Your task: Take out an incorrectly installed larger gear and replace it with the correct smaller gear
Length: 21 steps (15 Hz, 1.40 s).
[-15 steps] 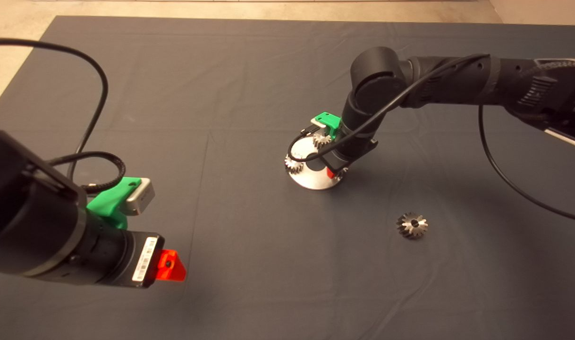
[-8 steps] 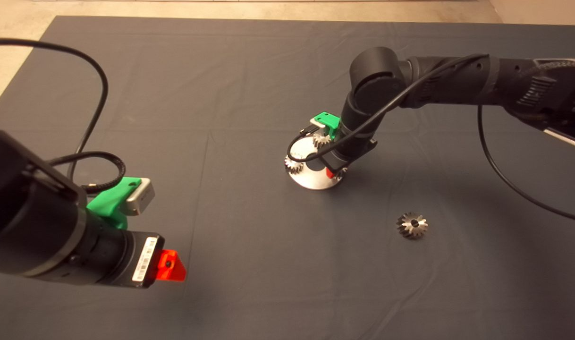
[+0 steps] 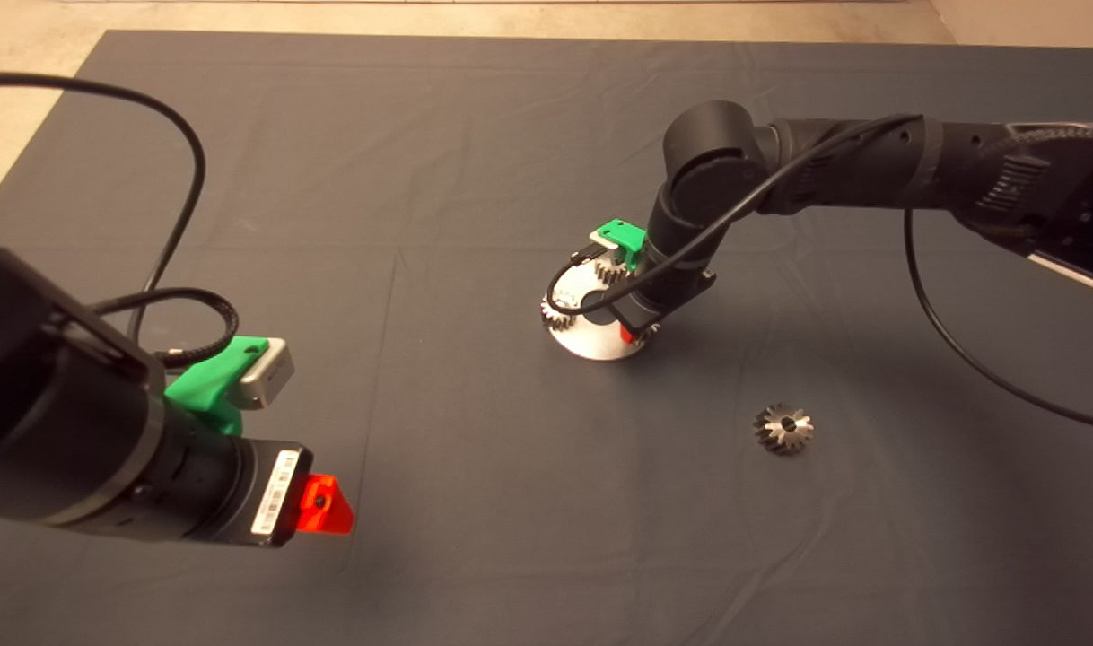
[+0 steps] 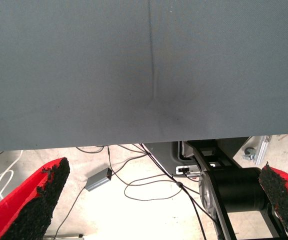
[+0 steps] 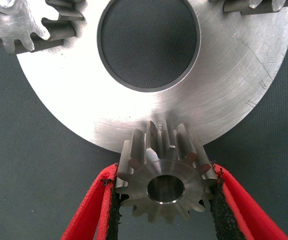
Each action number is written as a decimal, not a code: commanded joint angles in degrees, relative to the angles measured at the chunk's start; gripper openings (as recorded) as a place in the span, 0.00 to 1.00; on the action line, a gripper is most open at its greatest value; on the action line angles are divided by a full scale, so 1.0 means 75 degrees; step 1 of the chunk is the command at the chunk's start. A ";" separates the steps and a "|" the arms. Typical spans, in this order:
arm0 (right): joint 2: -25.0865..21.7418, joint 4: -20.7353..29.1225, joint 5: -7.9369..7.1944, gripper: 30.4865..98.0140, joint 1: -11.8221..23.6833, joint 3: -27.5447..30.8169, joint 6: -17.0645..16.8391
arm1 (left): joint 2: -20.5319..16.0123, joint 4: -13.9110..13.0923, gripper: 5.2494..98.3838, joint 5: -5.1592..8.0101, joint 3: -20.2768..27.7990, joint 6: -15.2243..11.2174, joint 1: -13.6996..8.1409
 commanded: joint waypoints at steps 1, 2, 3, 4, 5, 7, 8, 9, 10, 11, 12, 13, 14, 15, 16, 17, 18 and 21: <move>-0.0045 -0.0215 -0.0917 0.13 0.0137 0.0066 -0.0002 | -0.0019 -0.0134 1.00 0.0589 0.0099 0.0006 -0.0064; -0.0045 -0.0226 -0.0917 0.13 0.0137 0.0067 -0.0002 | -0.0019 -0.0134 1.00 0.0589 0.0099 0.0006 -0.0066; -0.0033 -0.0262 -0.0917 0.13 0.0137 0.0069 0.0007 | -0.0019 -0.0134 1.00 0.0589 0.0099 0.0006 -0.0064; -0.0033 -0.0262 -0.0905 0.13 0.0137 0.0066 -0.0002 | -0.0019 -0.0134 1.00 0.0589 0.0099 0.0006 -0.0061; -0.0011 -0.0262 -0.0905 0.13 0.0137 0.0077 -0.0002 | -0.0019 -0.0134 1.00 0.0589 0.0099 0.0006 -0.0067; -0.0022 -0.0262 -0.0905 0.14 0.0137 0.0066 0.0009 | -0.0019 -0.0134 1.00 0.0589 0.0099 0.0006 -0.0066; -0.0022 -0.0273 -0.0905 0.14 0.0137 0.0066 -0.0002 | -0.0019 -0.0134 1.00 0.0589 0.0099 0.0006 -0.0067; -0.0010 -0.0262 -0.0917 0.14 0.0137 0.0077 -0.0002 | -0.0019 -0.0134 1.00 0.0589 0.0099 0.0006 -0.0067; -0.0033 -0.0262 -0.0905 0.14 0.0137 0.0066 0.0003 | -0.0019 -0.0134 1.00 0.0589 0.0099 0.0006 -0.0061; -0.0033 -0.0262 -0.0905 0.14 0.0137 0.0066 -0.0002 | -0.0019 -0.0134 1.00 0.0589 0.0099 0.0006 -0.0067; 0.0002 -0.0273 -0.0905 0.15 0.0137 0.0077 -0.0002 | -0.0019 -0.0134 1.00 0.0589 0.0099 0.0006 -0.0066; 0.0002 -0.0268 -0.0905 0.16 0.0137 0.0066 -0.0002 | -0.0019 -0.0134 1.00 0.0589 0.0099 0.0006 -0.0061; -0.0022 -0.0263 -0.0905 0.16 0.0137 0.0055 -0.0002 | -0.0021 -0.0134 1.00 0.0589 0.0099 0.0006 -0.0067; -0.0016 -0.0268 -0.0905 0.16 0.0137 0.0065 -0.0002 | -0.0024 -0.0134 1.00 0.0589 0.0099 0.0006 -0.0066; 0.0002 -0.0262 -0.0917 0.19 0.0137 0.0089 -0.0002 | -0.0019 -0.0134 1.00 0.0589 0.0099 0.0006 -0.0067; -0.0031 -0.0262 -0.0905 0.19 0.0146 0.0080 -0.0002 | -0.0019 -0.0134 1.00 0.0589 0.0099 0.0006 -0.0067; -0.0033 -0.0264 -0.0905 0.19 0.0149 0.0066 -0.0002 | -0.0019 -0.0134 1.00 0.0589 0.0099 0.0006 -0.0067; -0.0022 -0.0250 -0.0917 0.26 0.0172 0.0121 0.0010 | -0.0020 -0.0134 1.00 0.0589 0.0099 0.0006 -0.0067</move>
